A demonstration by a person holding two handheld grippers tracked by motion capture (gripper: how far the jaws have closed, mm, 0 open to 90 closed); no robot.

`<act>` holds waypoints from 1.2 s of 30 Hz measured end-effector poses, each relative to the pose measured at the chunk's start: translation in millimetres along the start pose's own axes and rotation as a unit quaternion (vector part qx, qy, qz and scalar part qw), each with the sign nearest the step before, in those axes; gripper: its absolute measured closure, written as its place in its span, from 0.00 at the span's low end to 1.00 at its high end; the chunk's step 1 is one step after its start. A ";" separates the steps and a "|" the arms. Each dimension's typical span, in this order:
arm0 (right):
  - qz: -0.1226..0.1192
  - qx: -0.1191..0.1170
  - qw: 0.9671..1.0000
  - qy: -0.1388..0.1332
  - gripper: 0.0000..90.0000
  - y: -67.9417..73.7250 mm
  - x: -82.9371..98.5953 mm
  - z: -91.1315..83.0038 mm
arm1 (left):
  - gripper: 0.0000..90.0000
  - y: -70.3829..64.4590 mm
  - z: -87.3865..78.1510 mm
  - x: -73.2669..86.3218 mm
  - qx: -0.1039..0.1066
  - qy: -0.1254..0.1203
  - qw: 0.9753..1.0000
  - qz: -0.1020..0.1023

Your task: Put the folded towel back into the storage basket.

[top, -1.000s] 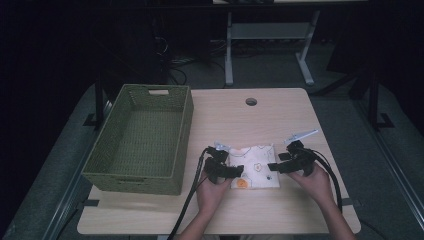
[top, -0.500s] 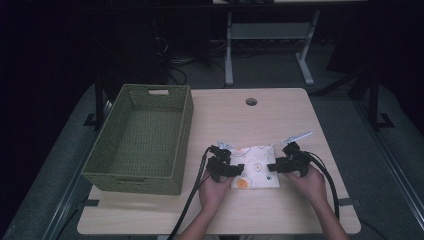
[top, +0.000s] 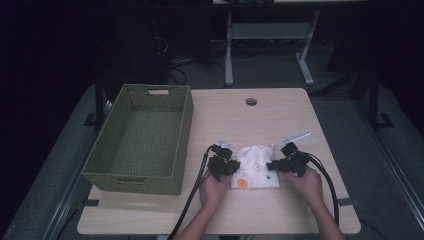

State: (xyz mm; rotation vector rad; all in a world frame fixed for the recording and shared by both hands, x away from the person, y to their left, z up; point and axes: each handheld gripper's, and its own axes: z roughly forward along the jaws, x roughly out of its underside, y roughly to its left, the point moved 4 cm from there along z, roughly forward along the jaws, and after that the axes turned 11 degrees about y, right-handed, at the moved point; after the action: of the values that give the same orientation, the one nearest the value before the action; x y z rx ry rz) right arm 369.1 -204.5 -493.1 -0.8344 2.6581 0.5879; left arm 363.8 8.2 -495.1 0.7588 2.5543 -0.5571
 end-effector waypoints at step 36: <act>0.046 -0.064 0.997 -0.026 0.85 -5.7 -2.6 -14.9 | 0.94 2.3 -21.5 -19.1 -0.013 0.010 1.000 0.020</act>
State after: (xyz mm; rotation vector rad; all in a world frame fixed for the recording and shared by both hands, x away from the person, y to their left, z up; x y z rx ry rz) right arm 372.3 -214.4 -480.7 -0.7225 2.6448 0.8004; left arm 373.9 12.3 -468.3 0.8095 2.5534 -0.5058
